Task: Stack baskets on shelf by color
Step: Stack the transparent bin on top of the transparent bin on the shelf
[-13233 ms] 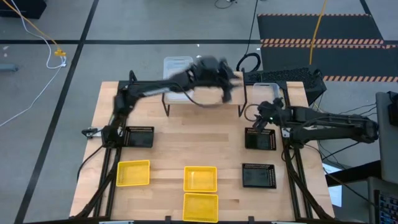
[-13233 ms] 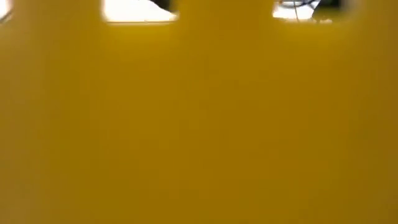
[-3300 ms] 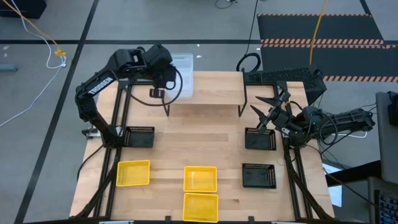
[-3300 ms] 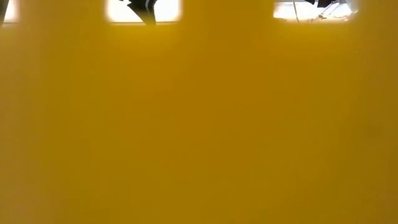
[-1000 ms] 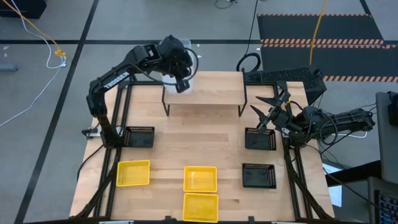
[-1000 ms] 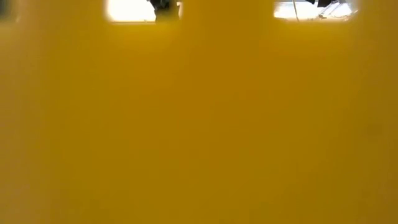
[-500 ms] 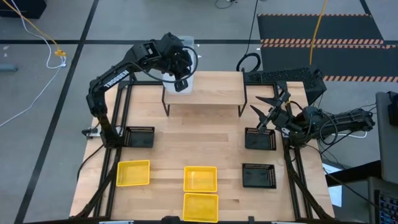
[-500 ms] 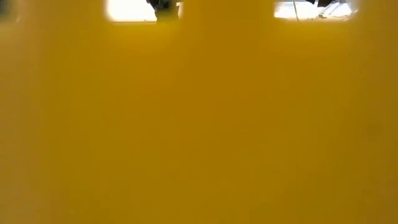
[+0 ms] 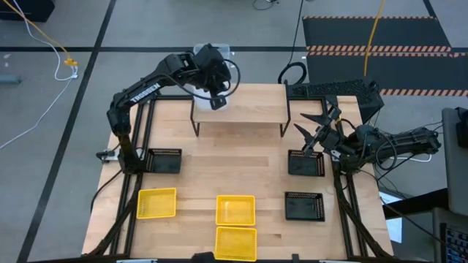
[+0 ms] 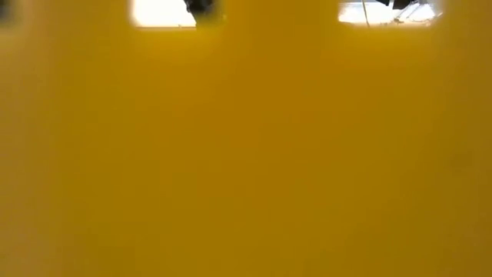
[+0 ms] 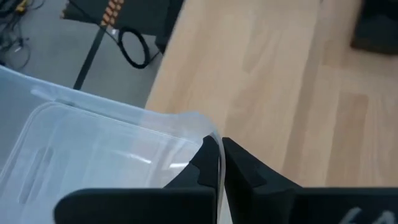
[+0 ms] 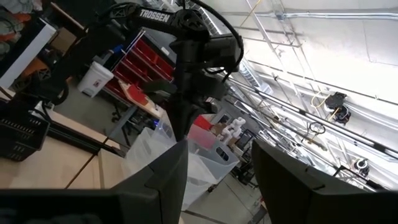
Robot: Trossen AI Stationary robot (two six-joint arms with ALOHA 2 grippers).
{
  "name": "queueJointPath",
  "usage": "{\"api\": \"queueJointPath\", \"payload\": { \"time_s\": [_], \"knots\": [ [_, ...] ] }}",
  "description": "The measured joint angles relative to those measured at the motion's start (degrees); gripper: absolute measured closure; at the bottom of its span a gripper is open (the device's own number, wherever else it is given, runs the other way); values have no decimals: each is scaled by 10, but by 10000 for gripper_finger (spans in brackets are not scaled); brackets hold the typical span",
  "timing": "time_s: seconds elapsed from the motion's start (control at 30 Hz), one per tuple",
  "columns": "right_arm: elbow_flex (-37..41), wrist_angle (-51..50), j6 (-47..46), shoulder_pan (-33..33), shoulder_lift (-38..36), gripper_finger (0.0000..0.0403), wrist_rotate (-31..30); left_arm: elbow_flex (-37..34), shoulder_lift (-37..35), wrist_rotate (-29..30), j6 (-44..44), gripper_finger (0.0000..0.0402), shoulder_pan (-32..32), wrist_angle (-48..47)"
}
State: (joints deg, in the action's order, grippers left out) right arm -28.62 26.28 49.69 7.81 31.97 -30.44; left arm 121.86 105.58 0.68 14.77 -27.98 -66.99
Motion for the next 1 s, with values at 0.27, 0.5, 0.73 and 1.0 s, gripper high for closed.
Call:
{"api": "queueJointPath", "payload": {
  "time_s": [0.27,0.5,0.73,1.0],
  "knots": [
    [0,0,-1,0,0,232,0,0,-11,65,-35,387,12,2],
    [0,0,-7,0,0,232,0,0,-12,68,-44,387,20,1],
    [0,0,-8,0,0,232,0,0,-12,18,-38,388,20,-11],
    [0,0,-9,0,0,232,0,0,-12,-11,-37,367,7,-10]
  ]
}}
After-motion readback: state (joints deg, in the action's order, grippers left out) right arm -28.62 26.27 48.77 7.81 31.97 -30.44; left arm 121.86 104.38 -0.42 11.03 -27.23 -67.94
